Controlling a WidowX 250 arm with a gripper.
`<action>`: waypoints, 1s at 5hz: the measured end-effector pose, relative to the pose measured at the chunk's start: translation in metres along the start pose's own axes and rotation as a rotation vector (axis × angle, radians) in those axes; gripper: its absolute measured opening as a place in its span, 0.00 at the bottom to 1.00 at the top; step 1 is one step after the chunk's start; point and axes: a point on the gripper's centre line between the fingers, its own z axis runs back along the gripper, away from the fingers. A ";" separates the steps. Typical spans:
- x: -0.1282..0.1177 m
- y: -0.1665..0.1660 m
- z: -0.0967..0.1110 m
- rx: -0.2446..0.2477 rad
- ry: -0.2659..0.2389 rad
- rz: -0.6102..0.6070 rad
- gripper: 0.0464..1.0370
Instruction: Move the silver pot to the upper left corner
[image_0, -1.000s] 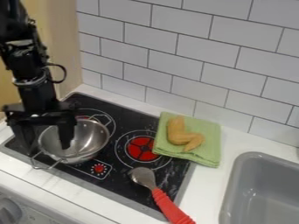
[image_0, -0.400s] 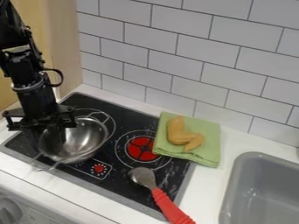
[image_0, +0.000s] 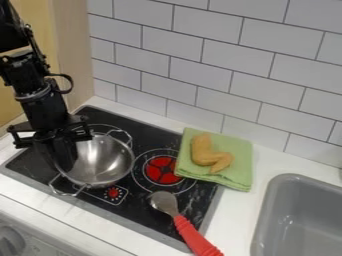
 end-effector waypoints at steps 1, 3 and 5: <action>-0.006 -0.003 0.004 -0.047 0.020 0.028 0.02; -0.002 -0.002 0.015 -0.123 0.012 0.087 0.01; 0.031 0.003 0.035 -0.102 -0.112 0.229 0.01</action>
